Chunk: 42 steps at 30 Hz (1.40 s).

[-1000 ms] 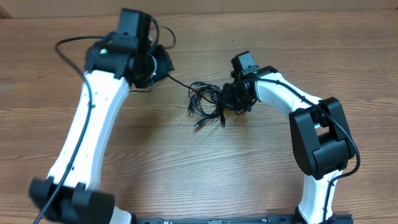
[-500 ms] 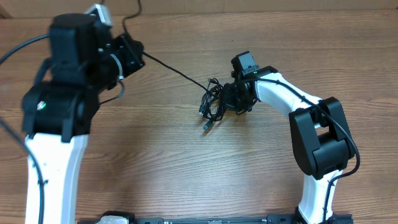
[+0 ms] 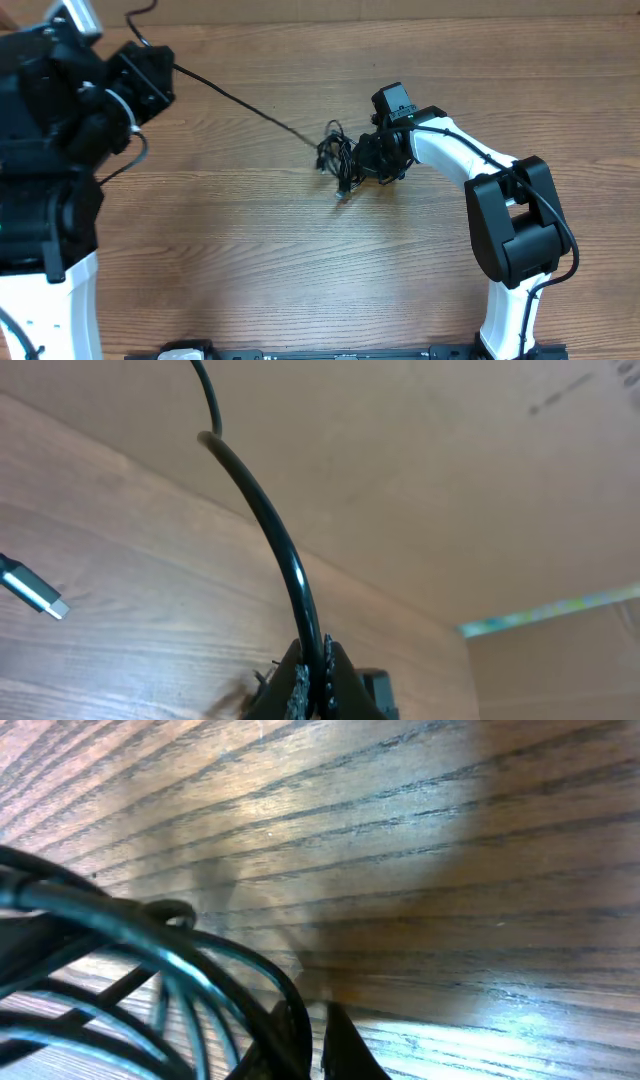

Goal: Untangle cables
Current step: 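Pull the gripped cable far up-left with the left gripper, stretching it out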

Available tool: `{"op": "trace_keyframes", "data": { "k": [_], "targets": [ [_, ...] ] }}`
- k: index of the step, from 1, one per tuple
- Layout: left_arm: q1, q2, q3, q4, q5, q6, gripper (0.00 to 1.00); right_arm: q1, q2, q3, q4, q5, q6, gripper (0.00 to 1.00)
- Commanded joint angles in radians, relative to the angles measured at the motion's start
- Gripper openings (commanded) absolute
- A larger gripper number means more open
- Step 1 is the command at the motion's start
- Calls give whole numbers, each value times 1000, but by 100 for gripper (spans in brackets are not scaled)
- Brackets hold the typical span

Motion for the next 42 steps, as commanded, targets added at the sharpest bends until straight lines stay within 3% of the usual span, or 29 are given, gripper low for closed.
{"op": "trace_keyframes", "data": {
  "k": [1,6,11,25,34,38,39,40,42],
  "targets": [
    [61,-19,74,14,26,8,4,0,-6,-14,0,26,4,8],
    [135,-20,95,99,25,1,4,0,-6,-14,0,26,4,8],
    [188,-22,95,211,26,-80,4,0,-6,-14,0,26,4,8],
    [209,-21,95,472,2,-219,4,0,-6,-14,0,26,4,8],
    [219,-21,95,521,-213,-285,4,0,-6,-14,1,26,4,8],
    [219,-21,95,515,-235,-284,4,0,-6,-14,1,26,4,9],
    [219,-21,94,506,-219,-283,4,0,-6,-14,1,26,4,9],
    [219,-21,94,486,-191,-283,4,0,-6,-14,1,26,4,18],
    [219,-20,94,429,-135,-270,4,0,-6,-13,1,14,4,25]
  ]
}}
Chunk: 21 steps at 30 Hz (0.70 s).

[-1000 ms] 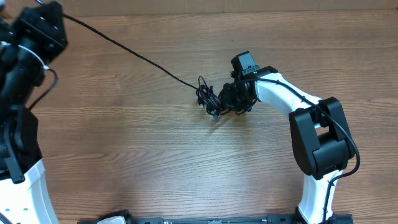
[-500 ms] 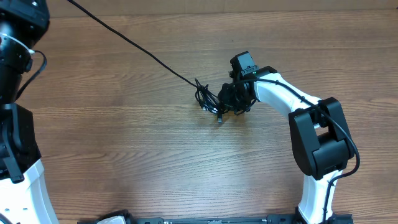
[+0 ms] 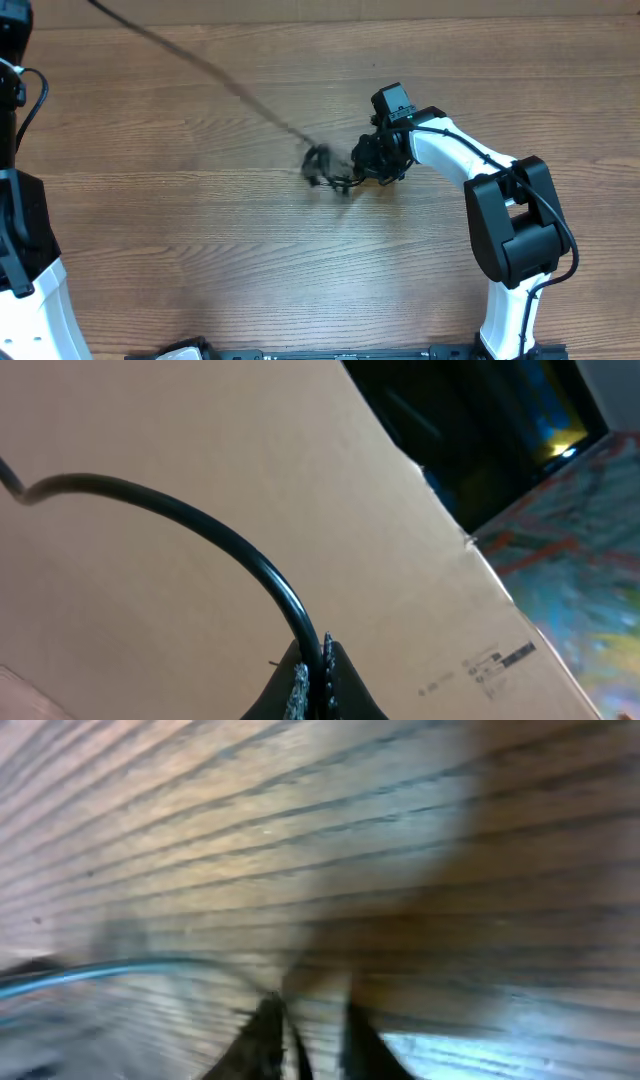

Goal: Untangle cables

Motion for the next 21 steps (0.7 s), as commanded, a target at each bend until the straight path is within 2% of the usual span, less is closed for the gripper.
{"op": "trace_keyframes", "data": {
  "k": [1,4,8,11,15,21],
  "targets": [
    [9,-18,30,-68,46,10,4,-5,-8,-7,0,-8,-1,30],
    [8,0,29,-225,104,76,4,-29,-15,34,-24,-153,-80,47],
    [7,42,29,-373,188,186,4,-49,-24,74,-38,-230,-95,67],
    [7,90,29,-477,314,277,4,-48,-23,77,-18,-253,-114,70],
    [7,177,29,-645,443,401,4,-21,-21,74,-32,-186,-114,70],
    [0,295,29,-830,460,551,4,27,-18,74,-88,-137,-114,70]
  ]
}}
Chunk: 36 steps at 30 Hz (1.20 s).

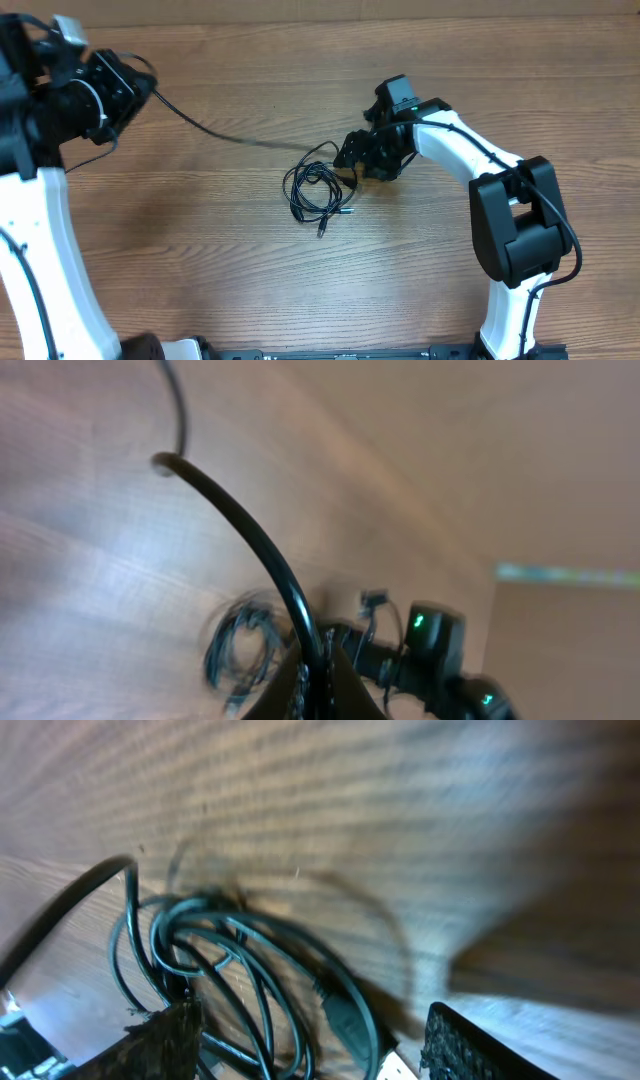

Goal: Untangle cables

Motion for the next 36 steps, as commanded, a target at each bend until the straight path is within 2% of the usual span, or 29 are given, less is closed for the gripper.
{"op": "trace_keyframes", "data": {
  "k": [1,8,14,18,26,33,36],
  "targets": [
    [-7,70,13,-74,60,174,4,37,-18,21,-27,50,-10,70],
    [-99,237,13,-196,59,373,4,67,-17,19,-39,201,-10,74],
    [-190,357,13,-238,59,455,4,66,-17,19,-39,222,-10,76],
    [-245,428,13,-244,50,477,4,66,-17,19,-39,223,-10,76],
    [-350,531,13,-242,-61,477,4,66,-17,19,-39,288,-10,77],
    [-427,587,13,-235,-121,475,4,67,-17,19,-39,174,-11,77],
    [-451,606,13,-214,-121,463,4,67,-17,19,-35,86,-81,77]
  ]
}}
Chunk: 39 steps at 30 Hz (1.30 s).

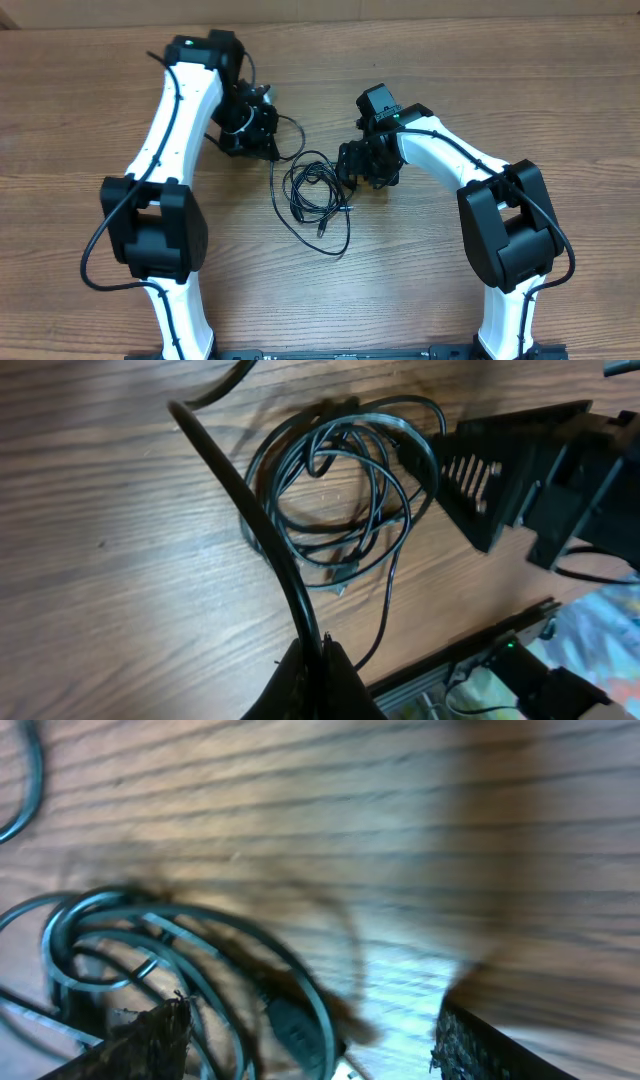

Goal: Untangle cables

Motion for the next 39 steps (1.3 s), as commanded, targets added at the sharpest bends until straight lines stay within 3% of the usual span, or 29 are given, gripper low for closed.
{"op": "trace_keyframes", "data": {
  "k": [1,9,22,30,34,39],
  "targets": [
    [-28,35,12,22,-25,3,4,1,-14,17,7,-134,-85,77],
    [-55,77,10,64,-24,-88,5,1,-14,17,28,-432,-256,78],
    [-94,81,10,28,4,-117,35,2,-14,17,29,-435,-254,77],
    [-100,81,10,-10,3,-137,36,2,-14,17,33,-435,-249,77],
    [-100,81,9,-12,0,-172,29,2,-14,17,36,-435,-225,76],
    [-100,81,8,-12,0,-257,30,2,-14,17,36,-435,-224,73]
  ]
}}
